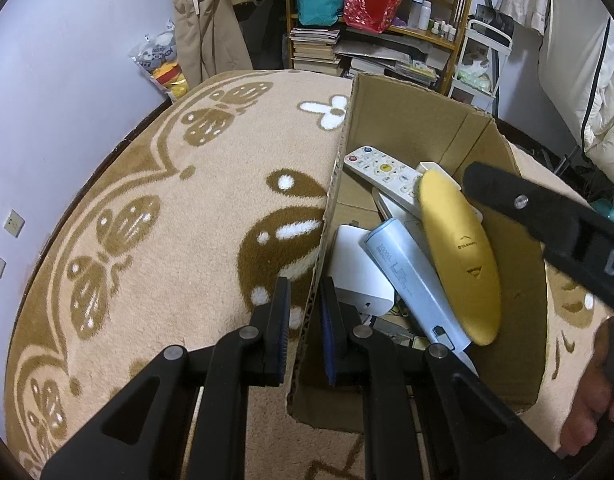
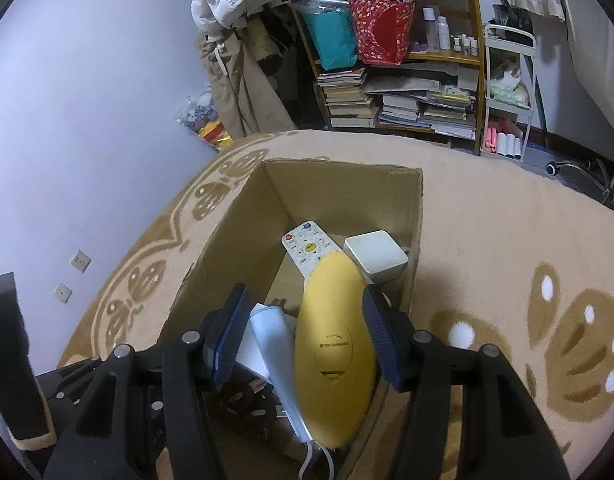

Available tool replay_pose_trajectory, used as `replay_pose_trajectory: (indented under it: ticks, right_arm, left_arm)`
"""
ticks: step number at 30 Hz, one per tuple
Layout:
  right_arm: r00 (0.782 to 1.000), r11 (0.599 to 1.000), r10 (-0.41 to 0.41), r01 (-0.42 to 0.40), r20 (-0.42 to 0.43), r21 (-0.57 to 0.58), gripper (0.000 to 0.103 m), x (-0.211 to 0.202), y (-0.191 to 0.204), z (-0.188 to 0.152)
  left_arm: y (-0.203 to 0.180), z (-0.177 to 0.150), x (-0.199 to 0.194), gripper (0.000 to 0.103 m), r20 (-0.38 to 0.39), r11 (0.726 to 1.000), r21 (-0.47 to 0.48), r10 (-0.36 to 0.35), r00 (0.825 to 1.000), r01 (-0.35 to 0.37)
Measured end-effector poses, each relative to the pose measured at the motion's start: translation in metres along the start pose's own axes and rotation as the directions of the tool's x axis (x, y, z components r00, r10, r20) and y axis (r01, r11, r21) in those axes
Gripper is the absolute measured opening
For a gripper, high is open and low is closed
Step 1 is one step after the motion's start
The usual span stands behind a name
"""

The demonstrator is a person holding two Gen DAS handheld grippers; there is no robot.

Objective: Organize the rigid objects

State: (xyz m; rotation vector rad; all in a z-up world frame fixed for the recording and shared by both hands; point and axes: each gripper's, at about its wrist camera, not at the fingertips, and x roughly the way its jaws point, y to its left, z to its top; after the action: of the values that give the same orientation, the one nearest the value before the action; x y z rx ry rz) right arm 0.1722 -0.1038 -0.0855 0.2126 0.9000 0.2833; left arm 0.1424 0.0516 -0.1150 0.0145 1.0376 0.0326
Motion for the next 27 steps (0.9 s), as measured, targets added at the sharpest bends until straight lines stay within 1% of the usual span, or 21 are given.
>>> replay_pose_trajectory:
  ticks: [2,8,9,11,12,14,16,17,18,20,22,24,27]
  right_arm:
    - [1.000,1.000,-0.005,0.005,0.004,0.003,0.064,-0.006,0.000,0.001]
    - [0.999,0.999,-0.034,0.034,0.013,0.024,0.078,-0.025,-0.005,0.002]
    - [0.999,0.999,-0.043,0.043,0.013,0.027,0.081,-0.029,-0.007,0.001]
    - [0.999,0.998,-0.053,0.053,0.011,0.029,0.084,-0.036,-0.011,-0.002]
    - [0.998,0.998,-0.059,0.059,0.011,0.027,0.086,-0.040,-0.013,-0.003]
    - [0.997,0.997,-0.073,0.073,0.007,0.022,0.089,-0.050,-0.019,-0.008]
    - [0.996,0.996,-0.086,0.086,0.008,0.021,0.091,-0.059,-0.022,-0.012]
    - [0.996,0.996,-0.092,0.092,0.010,0.022,0.092,-0.064,-0.024,-0.014]
    - [0.995,0.995,-0.100,0.100,0.011,0.023,0.094,-0.070,-0.027,-0.017]
    - [0.994,0.993,-0.111,0.111,0.015,0.027,0.098,-0.080,-0.033,-0.022]
    - [0.991,0.991,-0.130,0.129,0.026,0.030,0.101,-0.092,-0.038,-0.028]
    - [0.988,0.989,-0.148,0.146,0.038,0.033,0.103,-0.104,-0.043,-0.033]
    - [0.985,0.986,-0.162,0.160,0.057,0.042,0.103,-0.122,-0.048,-0.041]
  left_arm:
    - [-0.002,-0.001,-0.001,0.015,0.003,1.000,0.010,0.012,1.000,-0.012]
    - [-0.007,-0.002,-0.014,0.016,0.030,0.998,0.048,0.042,0.999,-0.043]
    - [-0.007,-0.001,-0.017,0.016,0.036,0.998,0.052,0.043,0.998,-0.045]
    - [-0.009,-0.001,-0.022,0.018,0.046,0.997,0.061,0.045,0.998,-0.047]
    - [-0.011,-0.001,-0.025,0.020,0.054,0.996,0.070,0.046,0.997,-0.050]
    - [-0.015,-0.002,-0.032,0.028,0.069,0.994,0.086,0.055,0.996,-0.061]
    - [-0.019,-0.003,-0.041,0.043,0.090,0.993,0.097,0.063,0.994,-0.072]
    - [-0.019,-0.003,-0.044,0.047,0.097,0.992,0.097,0.066,0.993,-0.076]
    - [-0.020,-0.004,-0.048,0.056,0.106,0.992,0.098,0.069,0.992,-0.079]
    - [-0.023,-0.006,-0.058,0.062,0.127,0.990,0.106,0.076,0.989,-0.090]
    - [-0.027,-0.009,-0.068,0.075,0.145,0.987,0.121,0.086,0.986,-0.104]
    - [-0.028,-0.012,-0.078,0.083,0.163,0.987,0.126,0.080,0.983,-0.101]
    - [-0.030,-0.020,-0.095,0.089,0.195,0.988,0.131,0.054,0.979,-0.081]
